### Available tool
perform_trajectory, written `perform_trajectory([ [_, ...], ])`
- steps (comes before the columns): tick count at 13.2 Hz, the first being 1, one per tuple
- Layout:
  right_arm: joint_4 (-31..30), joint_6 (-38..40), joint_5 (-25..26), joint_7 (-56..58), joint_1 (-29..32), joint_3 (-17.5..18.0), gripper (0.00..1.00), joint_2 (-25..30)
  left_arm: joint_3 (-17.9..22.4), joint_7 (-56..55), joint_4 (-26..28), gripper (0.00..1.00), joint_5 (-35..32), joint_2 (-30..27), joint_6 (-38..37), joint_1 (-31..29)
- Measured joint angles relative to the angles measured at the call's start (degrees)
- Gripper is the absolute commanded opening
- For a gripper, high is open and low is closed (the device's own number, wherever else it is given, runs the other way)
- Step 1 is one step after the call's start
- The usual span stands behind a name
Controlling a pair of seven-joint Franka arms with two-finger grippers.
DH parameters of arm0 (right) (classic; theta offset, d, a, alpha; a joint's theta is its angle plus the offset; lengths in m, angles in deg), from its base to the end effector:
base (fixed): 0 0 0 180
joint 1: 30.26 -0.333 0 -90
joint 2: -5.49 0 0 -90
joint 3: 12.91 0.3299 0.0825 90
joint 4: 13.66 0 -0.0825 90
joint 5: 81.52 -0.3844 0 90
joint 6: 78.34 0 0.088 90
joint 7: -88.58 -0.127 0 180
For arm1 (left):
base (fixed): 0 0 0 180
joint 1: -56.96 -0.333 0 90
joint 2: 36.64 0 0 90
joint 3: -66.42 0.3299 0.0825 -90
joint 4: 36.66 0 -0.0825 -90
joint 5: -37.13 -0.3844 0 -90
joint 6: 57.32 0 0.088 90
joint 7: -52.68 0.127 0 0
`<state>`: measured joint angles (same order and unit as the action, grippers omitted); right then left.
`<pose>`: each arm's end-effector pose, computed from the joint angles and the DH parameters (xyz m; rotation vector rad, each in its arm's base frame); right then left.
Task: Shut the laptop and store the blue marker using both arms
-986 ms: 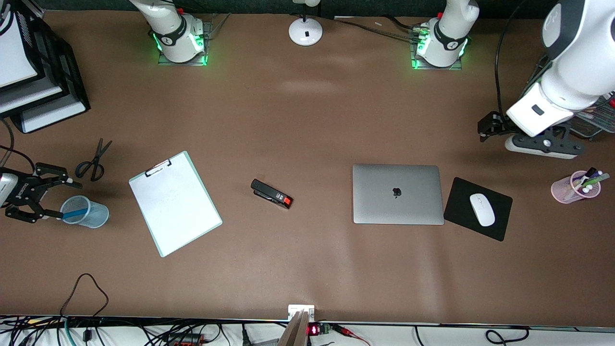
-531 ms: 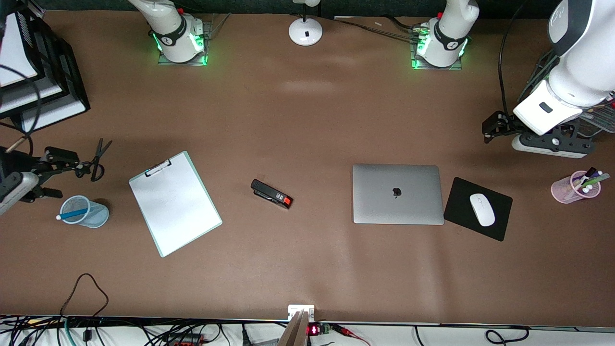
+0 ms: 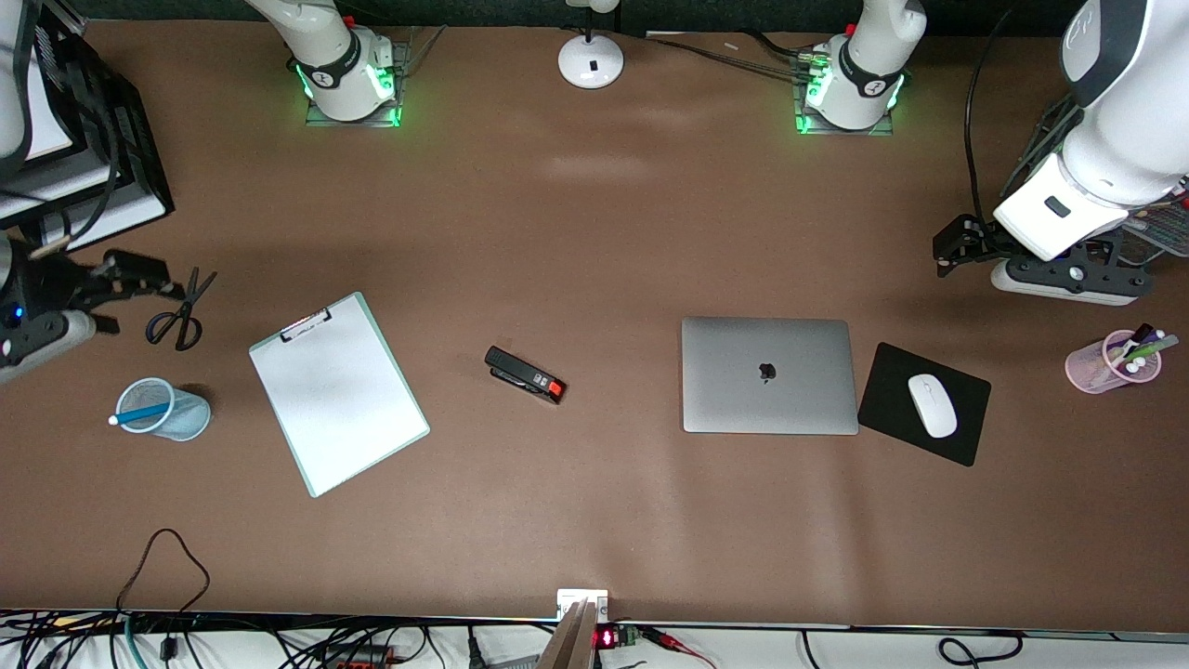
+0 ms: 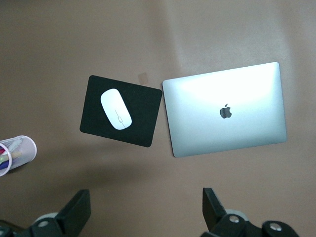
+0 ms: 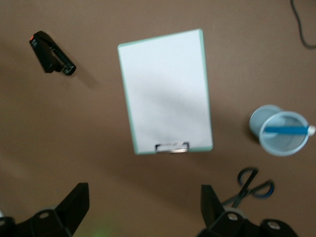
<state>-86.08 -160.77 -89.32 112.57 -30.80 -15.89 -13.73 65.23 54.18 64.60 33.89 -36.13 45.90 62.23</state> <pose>0.6400 -0.0030 0.5506 -2.9282 -0.5703 0.1929 0.5668 -0.0583 0.5399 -3.0786 0.2331 -0.0427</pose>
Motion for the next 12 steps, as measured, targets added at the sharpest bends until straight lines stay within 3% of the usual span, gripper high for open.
perform_trajectory([
  [3,-1.9,2.4,2.5,-6.1,-1.3,0.0,1.0,3.9,0.0,0.0,0.0,1.0,0.0,0.0,0.0,0.0],
  [12,-17.1,2.8,4.1,-16.2,-2.9,-0.1,1.0,20.0,-0.1,0.0,-0.9,1.0,0.0,0.0,-0.1,0.0],
])
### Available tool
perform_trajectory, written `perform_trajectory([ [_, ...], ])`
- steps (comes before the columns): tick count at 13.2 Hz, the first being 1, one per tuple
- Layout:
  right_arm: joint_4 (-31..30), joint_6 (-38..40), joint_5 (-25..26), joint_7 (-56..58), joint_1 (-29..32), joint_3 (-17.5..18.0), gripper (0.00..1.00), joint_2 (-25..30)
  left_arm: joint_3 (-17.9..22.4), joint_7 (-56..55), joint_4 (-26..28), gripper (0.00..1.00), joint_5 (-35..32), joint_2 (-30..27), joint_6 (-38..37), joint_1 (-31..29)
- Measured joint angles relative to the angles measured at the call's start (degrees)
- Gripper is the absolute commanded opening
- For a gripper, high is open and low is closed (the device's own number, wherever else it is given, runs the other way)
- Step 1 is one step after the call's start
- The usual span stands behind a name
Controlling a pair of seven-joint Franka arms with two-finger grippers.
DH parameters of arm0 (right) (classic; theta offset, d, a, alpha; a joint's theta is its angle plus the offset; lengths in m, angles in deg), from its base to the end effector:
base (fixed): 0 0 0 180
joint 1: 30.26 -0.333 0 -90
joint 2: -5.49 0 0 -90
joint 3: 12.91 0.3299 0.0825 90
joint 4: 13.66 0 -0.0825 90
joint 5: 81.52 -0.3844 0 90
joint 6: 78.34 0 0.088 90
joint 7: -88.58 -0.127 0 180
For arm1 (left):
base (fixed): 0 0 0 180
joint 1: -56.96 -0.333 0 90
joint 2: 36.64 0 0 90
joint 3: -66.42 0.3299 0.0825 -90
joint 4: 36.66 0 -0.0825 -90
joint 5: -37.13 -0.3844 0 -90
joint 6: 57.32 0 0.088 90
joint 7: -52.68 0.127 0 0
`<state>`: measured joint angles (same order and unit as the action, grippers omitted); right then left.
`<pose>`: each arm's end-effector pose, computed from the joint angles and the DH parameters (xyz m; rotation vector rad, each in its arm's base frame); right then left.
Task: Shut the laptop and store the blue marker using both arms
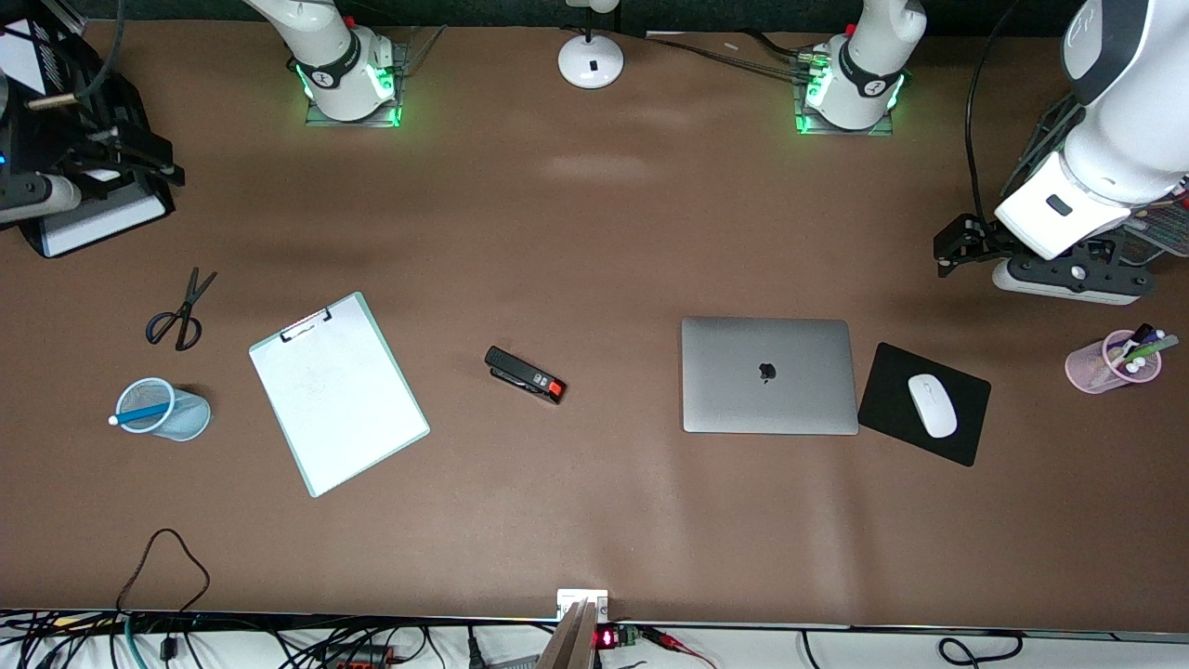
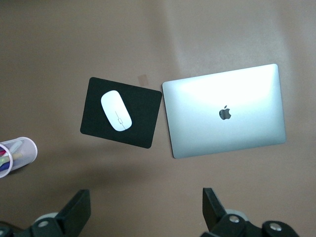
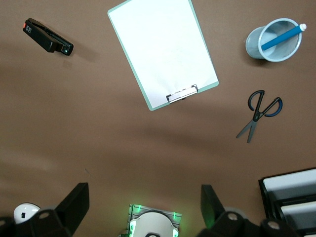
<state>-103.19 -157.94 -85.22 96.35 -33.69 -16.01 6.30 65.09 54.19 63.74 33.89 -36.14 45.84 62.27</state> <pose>0.5270 0.0119 0.6160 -3.0489 -0.2261 0.2369 0.5683 -0.0602 0.5472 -3.0785 0.2376 -0.0647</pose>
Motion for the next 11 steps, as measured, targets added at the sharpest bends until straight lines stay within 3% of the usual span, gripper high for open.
perform_trajectory([
  [11,-1.3,-6.5,5.6,-1.1,0.1,-0.5,1.0,0.3,0.1,0.0,-1.9,1.0,0.0,0.0,-2.4,0.1],
])
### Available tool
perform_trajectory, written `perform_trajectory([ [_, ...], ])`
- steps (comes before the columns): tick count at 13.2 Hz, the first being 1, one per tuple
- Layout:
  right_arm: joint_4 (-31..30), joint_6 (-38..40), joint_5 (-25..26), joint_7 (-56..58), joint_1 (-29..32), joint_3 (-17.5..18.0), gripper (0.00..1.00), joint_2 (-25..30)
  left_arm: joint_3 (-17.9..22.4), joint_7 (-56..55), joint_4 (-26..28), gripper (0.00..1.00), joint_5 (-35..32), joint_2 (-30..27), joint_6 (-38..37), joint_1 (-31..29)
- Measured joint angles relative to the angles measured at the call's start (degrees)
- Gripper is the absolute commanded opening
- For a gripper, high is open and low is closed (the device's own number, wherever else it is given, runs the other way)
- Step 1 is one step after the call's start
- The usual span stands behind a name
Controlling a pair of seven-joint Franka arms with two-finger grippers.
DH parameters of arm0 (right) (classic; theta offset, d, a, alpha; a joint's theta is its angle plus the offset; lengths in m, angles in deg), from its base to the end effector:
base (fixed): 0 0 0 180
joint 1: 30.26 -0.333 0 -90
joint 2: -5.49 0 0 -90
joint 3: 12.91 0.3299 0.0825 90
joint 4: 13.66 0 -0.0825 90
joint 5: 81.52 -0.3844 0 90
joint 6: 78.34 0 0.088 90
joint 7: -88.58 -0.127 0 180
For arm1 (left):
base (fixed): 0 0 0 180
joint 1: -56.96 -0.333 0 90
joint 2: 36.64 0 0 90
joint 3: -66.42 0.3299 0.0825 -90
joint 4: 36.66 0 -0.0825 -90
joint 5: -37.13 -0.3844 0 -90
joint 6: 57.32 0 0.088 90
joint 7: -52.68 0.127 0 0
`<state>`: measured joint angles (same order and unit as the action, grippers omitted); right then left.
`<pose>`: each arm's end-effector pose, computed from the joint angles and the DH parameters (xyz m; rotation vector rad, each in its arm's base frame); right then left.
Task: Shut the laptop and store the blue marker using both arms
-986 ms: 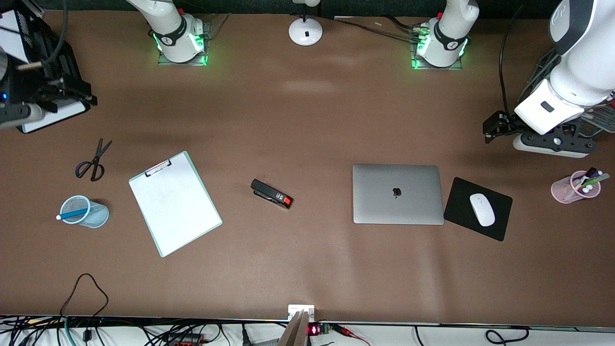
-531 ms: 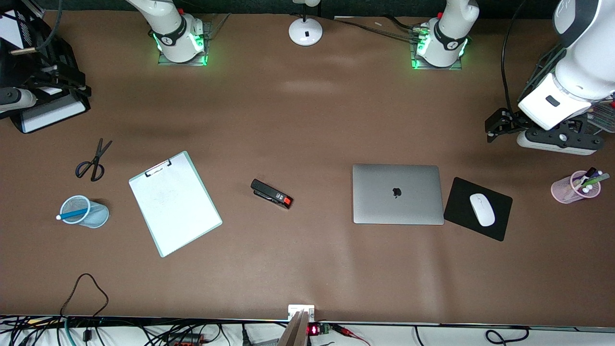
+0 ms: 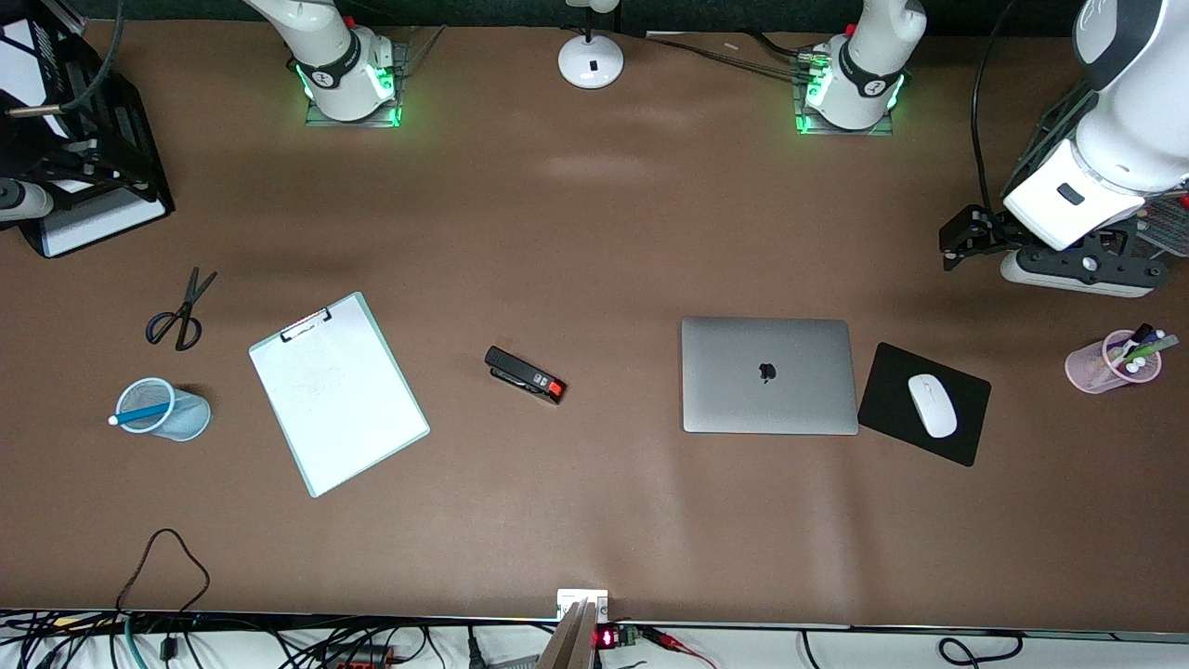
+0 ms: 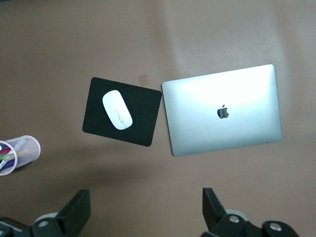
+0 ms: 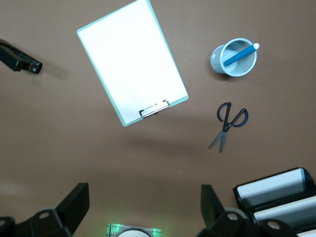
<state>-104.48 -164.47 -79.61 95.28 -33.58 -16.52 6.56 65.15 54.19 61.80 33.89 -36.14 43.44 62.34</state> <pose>0.5401 -0.0075 0.6163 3.1070 0.1722 -0.1013 0.5668 -0.0599 0.5598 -3.0782 0.2346 -0.0523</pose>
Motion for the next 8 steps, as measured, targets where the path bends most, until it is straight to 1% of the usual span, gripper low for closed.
perform_trajectory([
  [4,0.0,-5.2,0.0,-5.7,0.2,-0.2,1.0,-0.7,0.2,0.0,-0.5,1.0,0.0,0.0,0.0,-0.1],
  [8,0.0,-8.0,-0.5,-7.1,0.4,-0.3,1.0,-1.4,0.2,0.0,-0.5,1.0,0.0,0.0,0.0,-0.1],
])
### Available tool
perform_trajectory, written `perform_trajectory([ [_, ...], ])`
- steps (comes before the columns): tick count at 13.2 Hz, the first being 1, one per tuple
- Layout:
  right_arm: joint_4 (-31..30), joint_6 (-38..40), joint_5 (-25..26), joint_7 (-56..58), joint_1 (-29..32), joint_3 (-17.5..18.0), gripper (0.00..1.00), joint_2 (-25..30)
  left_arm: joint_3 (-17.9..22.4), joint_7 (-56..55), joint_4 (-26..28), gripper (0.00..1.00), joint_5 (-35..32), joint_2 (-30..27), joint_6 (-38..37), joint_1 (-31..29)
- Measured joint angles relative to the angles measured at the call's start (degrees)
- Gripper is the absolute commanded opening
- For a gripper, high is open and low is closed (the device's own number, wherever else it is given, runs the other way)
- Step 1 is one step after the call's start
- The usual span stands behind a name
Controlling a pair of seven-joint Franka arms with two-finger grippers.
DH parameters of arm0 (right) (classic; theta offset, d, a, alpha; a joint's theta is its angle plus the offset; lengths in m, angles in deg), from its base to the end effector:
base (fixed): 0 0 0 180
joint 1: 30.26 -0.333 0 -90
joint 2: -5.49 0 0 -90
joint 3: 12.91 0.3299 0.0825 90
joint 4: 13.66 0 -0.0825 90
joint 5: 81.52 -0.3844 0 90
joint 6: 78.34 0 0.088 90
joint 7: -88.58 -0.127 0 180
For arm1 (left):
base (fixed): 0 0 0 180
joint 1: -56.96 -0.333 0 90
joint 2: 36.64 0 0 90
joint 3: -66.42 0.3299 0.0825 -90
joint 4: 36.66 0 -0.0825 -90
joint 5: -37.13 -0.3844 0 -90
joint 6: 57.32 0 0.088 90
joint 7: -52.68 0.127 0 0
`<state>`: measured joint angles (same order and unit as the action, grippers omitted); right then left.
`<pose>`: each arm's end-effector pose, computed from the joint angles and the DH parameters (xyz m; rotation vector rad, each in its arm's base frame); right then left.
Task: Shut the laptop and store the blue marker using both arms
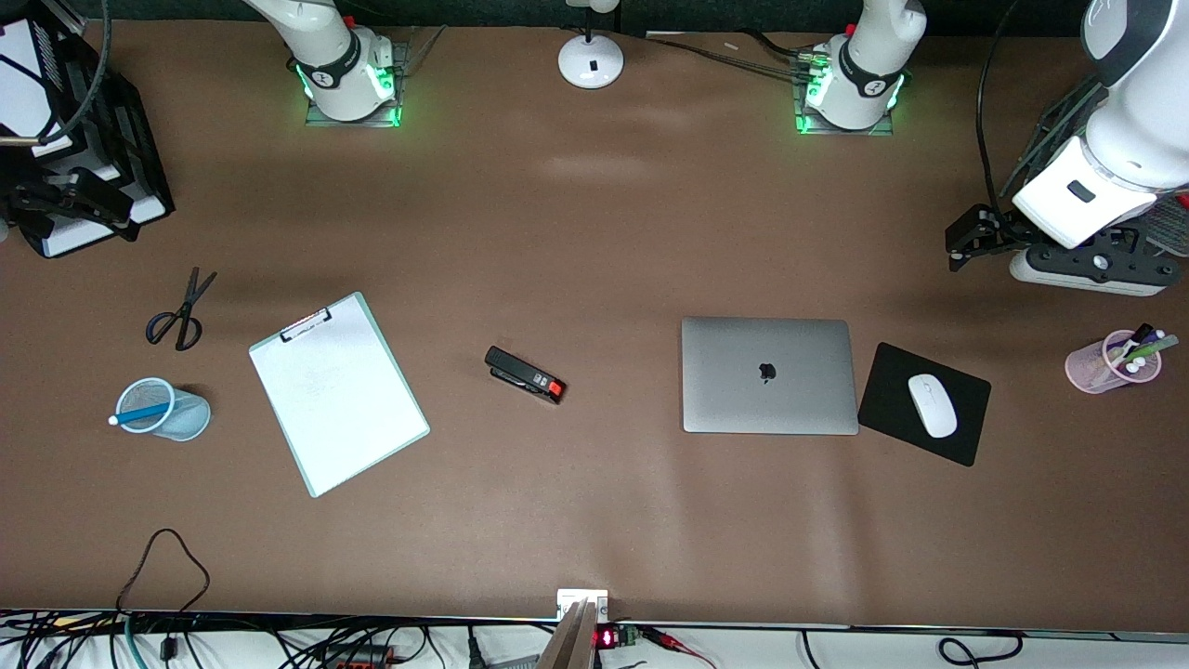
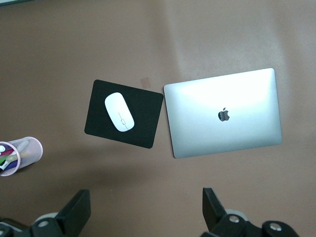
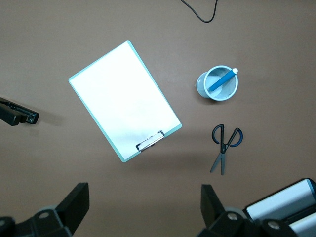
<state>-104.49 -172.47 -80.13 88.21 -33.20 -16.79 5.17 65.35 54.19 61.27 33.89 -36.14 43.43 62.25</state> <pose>0.5647 -0.0121 0.6150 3.1155 -0.0339 0.0809 0.5680 -0.0571 0.5643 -3.0787 0.2264 -0.0661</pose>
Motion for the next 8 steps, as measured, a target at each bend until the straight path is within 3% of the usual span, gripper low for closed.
perform_trajectory([
  [8,0.0,-0.7,-2.7,-0.1,0.0,-0.2,1.0,-0.2,0.2,0.0,0.0,1.0,0.0,0.0,-0.1,0.0],
])
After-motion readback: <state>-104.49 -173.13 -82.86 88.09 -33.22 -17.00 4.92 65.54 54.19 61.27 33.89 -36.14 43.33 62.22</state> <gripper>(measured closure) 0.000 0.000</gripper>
